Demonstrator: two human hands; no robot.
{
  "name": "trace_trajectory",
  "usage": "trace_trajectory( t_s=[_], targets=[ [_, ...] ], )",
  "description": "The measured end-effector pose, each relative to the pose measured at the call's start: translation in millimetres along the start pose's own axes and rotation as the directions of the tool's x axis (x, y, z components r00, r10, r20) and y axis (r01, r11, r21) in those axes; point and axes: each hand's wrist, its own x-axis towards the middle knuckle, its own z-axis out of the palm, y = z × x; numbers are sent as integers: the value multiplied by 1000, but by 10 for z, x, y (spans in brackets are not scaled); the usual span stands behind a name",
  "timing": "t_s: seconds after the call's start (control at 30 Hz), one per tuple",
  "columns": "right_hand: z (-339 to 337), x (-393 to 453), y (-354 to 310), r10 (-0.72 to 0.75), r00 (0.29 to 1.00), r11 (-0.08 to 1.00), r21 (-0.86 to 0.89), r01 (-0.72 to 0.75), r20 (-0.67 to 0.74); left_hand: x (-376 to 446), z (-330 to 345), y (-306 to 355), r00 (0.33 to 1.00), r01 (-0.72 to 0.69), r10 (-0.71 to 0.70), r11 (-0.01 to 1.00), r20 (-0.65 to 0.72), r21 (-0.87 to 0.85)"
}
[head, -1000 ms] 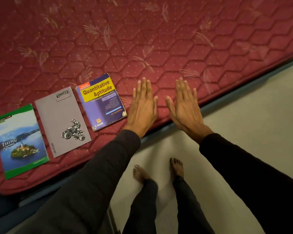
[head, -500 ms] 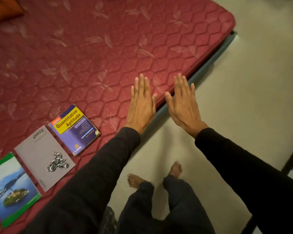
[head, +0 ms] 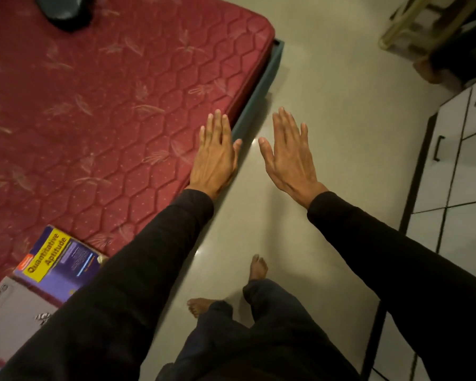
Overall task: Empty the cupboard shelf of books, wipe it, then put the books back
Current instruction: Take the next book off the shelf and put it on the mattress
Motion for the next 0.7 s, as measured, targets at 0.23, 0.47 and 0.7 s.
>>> trace_trajectory(
  t_s=[0.23, 0.47, 0.7],
  targets=[
    [-359, 30, 791, 144, 989, 988, -41, -146, -46, 549, 146, 845, 988, -147, 145, 989, 54, 21],
    [-789, -12, 1490, 278, 953, 958, -34, -284, -123, 983, 340, 1666, 956, -282, 282, 959, 79, -13],
    [-1191, -191, 2086, 427, 869, 896, -15, -445, -250, 1337, 519, 2443, 860, -491, 499, 866, 106, -90]
  ],
)
